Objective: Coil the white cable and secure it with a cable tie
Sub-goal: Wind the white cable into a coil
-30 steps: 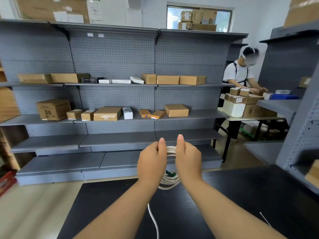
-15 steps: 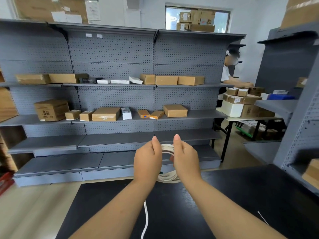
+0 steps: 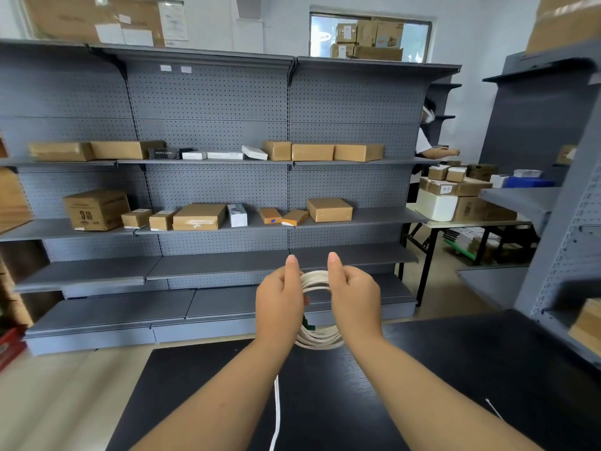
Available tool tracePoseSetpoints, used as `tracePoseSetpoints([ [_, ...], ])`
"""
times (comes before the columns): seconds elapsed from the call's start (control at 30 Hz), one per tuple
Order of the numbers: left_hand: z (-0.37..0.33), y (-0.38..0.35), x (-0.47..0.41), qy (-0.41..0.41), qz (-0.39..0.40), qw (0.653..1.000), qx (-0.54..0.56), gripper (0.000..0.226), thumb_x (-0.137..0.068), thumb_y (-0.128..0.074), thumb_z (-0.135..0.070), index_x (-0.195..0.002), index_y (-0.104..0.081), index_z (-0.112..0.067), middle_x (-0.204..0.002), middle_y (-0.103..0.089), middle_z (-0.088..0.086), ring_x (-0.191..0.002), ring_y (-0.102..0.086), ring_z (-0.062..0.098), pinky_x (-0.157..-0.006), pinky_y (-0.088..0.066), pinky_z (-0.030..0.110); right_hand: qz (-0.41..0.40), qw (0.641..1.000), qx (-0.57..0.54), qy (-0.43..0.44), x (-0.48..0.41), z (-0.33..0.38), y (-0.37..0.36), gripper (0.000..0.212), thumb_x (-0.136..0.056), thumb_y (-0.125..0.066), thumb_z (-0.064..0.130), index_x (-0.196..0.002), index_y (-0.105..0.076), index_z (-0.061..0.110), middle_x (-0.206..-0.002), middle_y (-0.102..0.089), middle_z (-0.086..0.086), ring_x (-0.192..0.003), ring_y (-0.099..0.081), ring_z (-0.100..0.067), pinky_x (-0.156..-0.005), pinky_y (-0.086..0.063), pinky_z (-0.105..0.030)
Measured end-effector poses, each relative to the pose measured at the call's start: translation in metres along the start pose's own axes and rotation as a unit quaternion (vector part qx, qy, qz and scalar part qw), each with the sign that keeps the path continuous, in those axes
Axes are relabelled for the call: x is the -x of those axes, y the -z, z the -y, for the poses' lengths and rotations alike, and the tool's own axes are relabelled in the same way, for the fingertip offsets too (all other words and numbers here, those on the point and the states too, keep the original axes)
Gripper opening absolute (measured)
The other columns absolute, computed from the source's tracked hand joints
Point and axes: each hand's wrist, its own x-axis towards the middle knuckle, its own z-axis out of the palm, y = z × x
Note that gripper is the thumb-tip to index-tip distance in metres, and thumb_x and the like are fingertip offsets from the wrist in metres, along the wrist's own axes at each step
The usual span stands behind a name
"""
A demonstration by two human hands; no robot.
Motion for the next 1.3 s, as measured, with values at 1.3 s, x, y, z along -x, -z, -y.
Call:
tracePoseSetpoints([
  [1.3,-0.021,-0.032,0.013,-0.086,-0.013,0.994,-0.073,0.046,-0.096,-0.035,-0.039,-0.063,-0.039,-0.008,-0.056,-0.045,0.009,-0.056,-0.042,0.02,-0.057,-0.038,0.04,-0.028,0.995,0.01,0.092,-0.018,-0.016,0.027,0.048,-0.095,-0.039,0.04,-0.053,-0.03,0.021,-0.05,-0.039,0.006,-0.058,-0.04,-0.023,-0.056,-0.031,-0.031],
])
